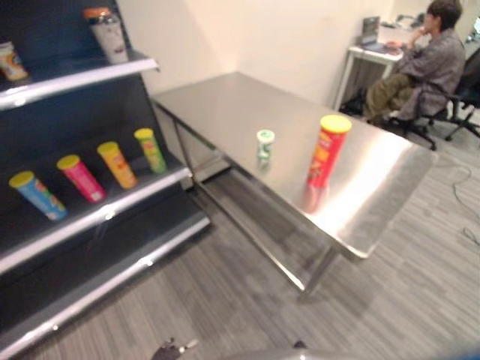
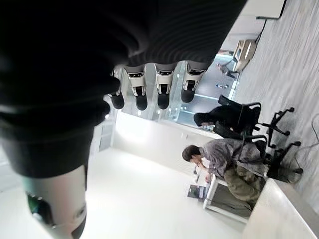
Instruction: Put the goods on the table back onto the shelves and tidy them up.
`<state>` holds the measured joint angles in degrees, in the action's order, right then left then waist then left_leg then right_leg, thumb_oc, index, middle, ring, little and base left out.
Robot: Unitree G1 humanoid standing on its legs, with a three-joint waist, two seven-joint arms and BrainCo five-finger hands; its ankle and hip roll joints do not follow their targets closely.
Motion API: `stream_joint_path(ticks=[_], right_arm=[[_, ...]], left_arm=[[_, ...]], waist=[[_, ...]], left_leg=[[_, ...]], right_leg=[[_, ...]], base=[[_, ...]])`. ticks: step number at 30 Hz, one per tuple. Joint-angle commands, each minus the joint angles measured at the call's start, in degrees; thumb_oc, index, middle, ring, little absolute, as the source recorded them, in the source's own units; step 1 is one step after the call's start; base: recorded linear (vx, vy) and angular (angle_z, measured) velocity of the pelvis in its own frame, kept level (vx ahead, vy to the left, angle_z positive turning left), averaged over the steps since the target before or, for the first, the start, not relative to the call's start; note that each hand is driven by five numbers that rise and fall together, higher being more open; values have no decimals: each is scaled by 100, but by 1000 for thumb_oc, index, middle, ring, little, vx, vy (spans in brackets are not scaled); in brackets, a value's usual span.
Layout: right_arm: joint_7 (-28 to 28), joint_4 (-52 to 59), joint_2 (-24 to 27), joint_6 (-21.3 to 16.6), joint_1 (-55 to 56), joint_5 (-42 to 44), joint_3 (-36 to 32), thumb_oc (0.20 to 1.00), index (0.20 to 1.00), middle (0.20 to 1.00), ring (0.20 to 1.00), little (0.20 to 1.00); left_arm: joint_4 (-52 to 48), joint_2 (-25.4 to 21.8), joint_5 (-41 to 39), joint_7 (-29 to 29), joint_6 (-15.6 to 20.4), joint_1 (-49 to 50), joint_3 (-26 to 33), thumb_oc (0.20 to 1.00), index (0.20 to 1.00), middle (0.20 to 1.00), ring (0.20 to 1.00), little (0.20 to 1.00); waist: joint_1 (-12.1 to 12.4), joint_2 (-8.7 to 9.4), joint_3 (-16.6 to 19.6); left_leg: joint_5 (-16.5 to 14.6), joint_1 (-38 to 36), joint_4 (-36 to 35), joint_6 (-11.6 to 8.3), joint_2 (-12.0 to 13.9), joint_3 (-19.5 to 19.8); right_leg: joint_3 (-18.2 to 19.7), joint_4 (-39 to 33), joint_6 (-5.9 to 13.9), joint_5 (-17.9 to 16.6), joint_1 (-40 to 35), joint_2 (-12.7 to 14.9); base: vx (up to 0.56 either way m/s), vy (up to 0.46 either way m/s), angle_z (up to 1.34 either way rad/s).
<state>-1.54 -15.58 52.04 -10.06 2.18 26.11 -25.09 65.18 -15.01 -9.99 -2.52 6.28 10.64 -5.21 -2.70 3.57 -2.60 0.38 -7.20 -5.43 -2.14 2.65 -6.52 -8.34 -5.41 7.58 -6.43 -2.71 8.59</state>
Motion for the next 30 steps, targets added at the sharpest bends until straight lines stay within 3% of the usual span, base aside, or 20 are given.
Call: stream_joint_path(ticks=[1, 9, 30], right_arm=[[747, -184, 1042, -228, -1386, 133, 1329, 1000, 1000, 1000, 1000, 1000], [682, -1207, 917, -60, -2835, 94, 2822, 1000, 1000, 1000, 1000, 1000], [924, -1493, 1051, 49, -3578, 162, 3746, 1000, 1000, 1000, 1000, 1000]], left_arm=[[94, -134, 116, -141, 201, -430, -223, 1000, 1000, 1000, 1000, 1000], [17, -179, -49, -71, 184, -386, -405, 1000, 1000, 1000, 1000, 1000], [-174, -226, -190, -65, 162, -292, -536, 1000, 1000, 1000, 1000, 1000]], waist=[[385, -23, -50], [615, -35, -64], [791, -64, -149]], left_leg=[[-264, 94, 43, -233, 49, 264], [-197, 133, 43, -280, 68, 404], [-47, 327, 43, -431, 126, 719]], right_leg=[[43, 42, 211, 289, -215, -7], [-91, 42, 168, 334, -296, -12], [-700, 73, 105, 468, -447, -18]], base=[[0, 0, 0], [13, -26, 19], [20, -25, 17]])
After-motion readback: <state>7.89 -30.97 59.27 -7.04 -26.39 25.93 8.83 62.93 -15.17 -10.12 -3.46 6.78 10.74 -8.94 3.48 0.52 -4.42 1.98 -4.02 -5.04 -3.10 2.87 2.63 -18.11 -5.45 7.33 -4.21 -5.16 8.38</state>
